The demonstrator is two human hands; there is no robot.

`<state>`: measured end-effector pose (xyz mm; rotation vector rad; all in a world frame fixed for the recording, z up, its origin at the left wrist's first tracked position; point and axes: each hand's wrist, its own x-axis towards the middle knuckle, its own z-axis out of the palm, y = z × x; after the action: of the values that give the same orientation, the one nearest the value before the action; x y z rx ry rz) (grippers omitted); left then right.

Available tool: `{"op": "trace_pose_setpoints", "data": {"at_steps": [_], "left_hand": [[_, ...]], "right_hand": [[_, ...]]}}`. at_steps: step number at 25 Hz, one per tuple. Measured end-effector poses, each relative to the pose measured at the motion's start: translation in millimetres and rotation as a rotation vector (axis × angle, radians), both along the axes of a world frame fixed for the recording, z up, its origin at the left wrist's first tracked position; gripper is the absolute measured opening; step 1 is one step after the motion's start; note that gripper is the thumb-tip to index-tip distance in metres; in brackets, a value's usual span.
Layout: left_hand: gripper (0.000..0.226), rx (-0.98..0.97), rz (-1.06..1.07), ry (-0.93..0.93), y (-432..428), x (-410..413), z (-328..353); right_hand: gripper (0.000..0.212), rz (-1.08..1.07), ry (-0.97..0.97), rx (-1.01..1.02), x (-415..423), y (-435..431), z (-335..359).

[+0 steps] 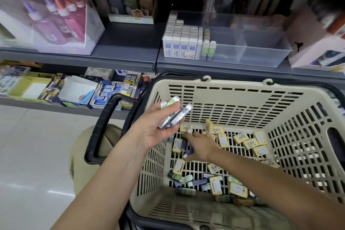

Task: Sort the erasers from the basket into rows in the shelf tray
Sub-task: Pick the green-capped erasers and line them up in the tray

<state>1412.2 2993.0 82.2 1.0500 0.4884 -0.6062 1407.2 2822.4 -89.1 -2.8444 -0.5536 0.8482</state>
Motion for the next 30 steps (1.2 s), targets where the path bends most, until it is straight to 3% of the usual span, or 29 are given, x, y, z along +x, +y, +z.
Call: {"op": "trace_pose_setpoints", "data": {"at_steps": [8, 12, 17, 21, 26, 30], "left_hand": [[0.046, -0.002, 0.011, 0.015, -1, 1, -1], [0.043, 0.0, 0.027, 0.019, -1, 1, 0], [0.042, 0.028, 0.014, 0.012, -3, -1, -1], [0.041, 0.03, 0.02, 0.011, -2, 1, -2], [0.042, 0.035, 0.012, 0.007, -2, 1, -4], [0.042, 0.031, 0.018, 0.003, -1, 3, -6]], "right_hand": [[0.063, 0.111, -0.025, -0.001, 9, -5, -1], [0.033, 0.154, -0.12, 0.069, 8, -16, -2], [0.064, 0.095, -0.112, 0.035, 7, -9, -3], [0.045, 0.125, -0.047, -0.034, 10, -11, -4], [0.062, 0.062, -0.013, -0.017, 6, -9, -9], [0.045, 0.09, -0.071, 0.025, 1, -3, -9]]}}
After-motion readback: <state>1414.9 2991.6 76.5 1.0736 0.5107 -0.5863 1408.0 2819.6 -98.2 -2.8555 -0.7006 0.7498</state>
